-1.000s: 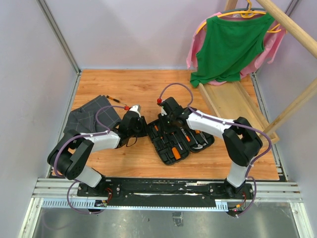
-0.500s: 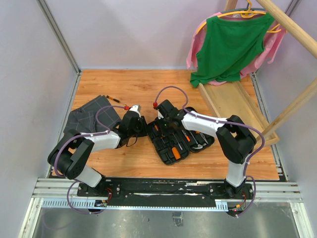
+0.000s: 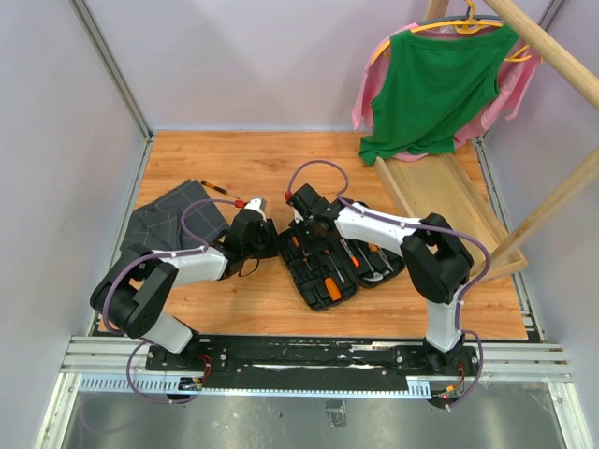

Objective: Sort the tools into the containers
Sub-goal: Place the screwdriver in the storage box.

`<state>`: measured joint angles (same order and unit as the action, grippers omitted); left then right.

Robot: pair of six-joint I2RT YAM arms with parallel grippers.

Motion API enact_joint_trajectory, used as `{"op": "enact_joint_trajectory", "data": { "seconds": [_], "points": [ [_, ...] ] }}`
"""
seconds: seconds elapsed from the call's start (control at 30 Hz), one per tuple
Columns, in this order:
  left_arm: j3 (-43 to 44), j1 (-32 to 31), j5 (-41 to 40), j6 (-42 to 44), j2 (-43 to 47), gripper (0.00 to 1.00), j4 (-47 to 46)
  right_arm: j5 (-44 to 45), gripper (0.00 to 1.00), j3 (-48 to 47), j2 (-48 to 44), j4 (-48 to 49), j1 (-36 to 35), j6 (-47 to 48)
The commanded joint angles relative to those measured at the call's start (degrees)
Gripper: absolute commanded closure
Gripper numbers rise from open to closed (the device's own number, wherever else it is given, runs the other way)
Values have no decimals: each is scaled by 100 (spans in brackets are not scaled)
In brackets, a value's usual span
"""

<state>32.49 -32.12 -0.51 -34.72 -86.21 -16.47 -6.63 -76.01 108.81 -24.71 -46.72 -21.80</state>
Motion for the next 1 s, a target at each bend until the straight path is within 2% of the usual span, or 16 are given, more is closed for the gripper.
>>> {"op": "enact_joint_trajectory", "data": {
  "seconds": [0.0, 0.17, 0.43, 0.6, 0.63, 0.73, 0.97],
  "points": [
    [74, -40, 116, 167, -97, 71, -116, 391, 99, -391, 754, -983, -205, -13],
    [67, -65, 111, 222, -80, 72, -110, 495, 99, -247, 1265, -1257, -338, -199],
    [98, -110, 138, 238, -99, 72, -120, 454, 99, 378, 1765, -1092, -522, -328],
    [104, -121, 94, 288, -105, 72, -111, 495, 99, 426, 1185, -978, -508, -207],
    [105, -119, 73, 290, -110, 72, -109, 420, 97, 361, 1019, -942, -499, -150],
    [106, -111, 35, 253, -150, 73, -91, 263, 86, -86, 629, -958, -426, 18],
    [171, -115, -22, 302, -179, 73, -11, 329, 83, -956, -73, -1039, -242, 305]
  ]
}}
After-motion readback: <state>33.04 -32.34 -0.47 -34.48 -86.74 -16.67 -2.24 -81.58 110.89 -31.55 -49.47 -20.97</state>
